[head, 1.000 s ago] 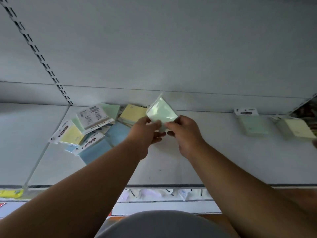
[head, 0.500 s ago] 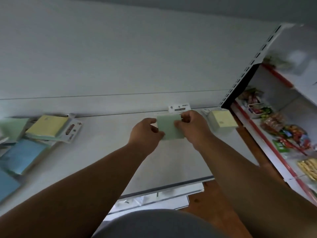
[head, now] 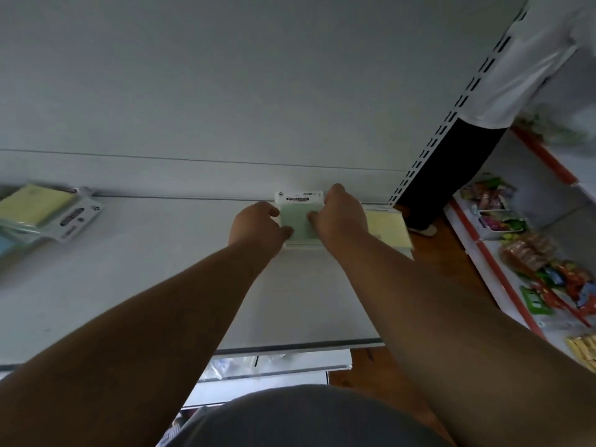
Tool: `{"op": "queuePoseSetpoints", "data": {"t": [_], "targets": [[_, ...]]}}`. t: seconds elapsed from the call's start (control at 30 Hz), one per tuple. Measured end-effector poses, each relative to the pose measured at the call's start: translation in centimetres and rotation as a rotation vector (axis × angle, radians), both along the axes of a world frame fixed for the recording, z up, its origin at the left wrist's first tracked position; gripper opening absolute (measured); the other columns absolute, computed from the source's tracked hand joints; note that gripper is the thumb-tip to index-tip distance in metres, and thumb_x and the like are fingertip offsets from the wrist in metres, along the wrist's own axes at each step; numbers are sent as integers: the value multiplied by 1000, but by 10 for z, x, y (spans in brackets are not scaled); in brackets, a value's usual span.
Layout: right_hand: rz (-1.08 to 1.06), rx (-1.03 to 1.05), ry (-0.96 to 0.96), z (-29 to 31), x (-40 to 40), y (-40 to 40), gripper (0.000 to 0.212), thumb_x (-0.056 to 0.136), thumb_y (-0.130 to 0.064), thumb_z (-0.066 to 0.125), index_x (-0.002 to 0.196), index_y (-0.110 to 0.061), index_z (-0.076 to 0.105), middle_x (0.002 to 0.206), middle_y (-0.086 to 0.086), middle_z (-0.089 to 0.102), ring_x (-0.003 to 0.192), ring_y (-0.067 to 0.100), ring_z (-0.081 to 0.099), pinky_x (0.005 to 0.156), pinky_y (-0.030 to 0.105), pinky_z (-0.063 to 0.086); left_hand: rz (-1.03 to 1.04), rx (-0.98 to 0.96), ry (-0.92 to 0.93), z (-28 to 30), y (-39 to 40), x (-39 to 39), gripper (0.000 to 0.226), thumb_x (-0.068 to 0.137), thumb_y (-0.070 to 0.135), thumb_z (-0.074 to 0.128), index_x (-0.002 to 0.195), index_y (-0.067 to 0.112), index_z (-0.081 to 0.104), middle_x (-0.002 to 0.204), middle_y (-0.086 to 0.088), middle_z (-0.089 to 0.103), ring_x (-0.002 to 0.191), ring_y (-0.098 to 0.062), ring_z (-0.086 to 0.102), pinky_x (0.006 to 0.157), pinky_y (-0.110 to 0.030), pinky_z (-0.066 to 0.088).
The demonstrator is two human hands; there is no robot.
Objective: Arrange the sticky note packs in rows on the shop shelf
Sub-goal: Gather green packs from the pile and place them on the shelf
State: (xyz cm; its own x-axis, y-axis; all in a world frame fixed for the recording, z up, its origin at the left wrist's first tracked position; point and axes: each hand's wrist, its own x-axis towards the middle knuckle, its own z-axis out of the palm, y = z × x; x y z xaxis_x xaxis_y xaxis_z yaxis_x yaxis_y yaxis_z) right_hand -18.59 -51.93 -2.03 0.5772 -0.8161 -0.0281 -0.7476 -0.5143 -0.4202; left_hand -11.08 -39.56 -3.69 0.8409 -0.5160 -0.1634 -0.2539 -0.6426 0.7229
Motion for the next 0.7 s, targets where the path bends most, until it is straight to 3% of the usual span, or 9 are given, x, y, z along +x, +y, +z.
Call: {"op": "queuePoseSetpoints", "data": {"t": [0.23,0.47,0.57,0.7], "targets": [[193,19,-211,10,9,43,19,86,-25,61,101,-16,54,95,3,64,84,23,60,66,27,36,81,-34,-64,3,42,-2,28,86,29,66,112,23,61,86,9,62,79,-12,58,67,-23,43],[376,158,-289,9,71,132,10,85,-29,62,88,-19,59,83,-4,64,76,16,59,65,28,46,202,-37,-50,6,133,43,24,86,28,64,109,25,63,84,10,63,71,-6,58,52,-19,40],[420,222,-281,8,106,178,11,85,-31,62,88,-20,59,85,-5,64,78,15,58,66,27,44,255,-47,-100,11,181,75,25,85,27,65,110,24,63,93,7,66,78,-11,61,61,-23,44],[446,334,-206,6,162,238,19,84,-33,63,99,-20,63,97,-3,66,93,19,61,77,27,47,336,-56,-196,14,245,125,38,83,22,64,121,20,60,121,-1,57,96,-20,62,84,-28,47]]}}
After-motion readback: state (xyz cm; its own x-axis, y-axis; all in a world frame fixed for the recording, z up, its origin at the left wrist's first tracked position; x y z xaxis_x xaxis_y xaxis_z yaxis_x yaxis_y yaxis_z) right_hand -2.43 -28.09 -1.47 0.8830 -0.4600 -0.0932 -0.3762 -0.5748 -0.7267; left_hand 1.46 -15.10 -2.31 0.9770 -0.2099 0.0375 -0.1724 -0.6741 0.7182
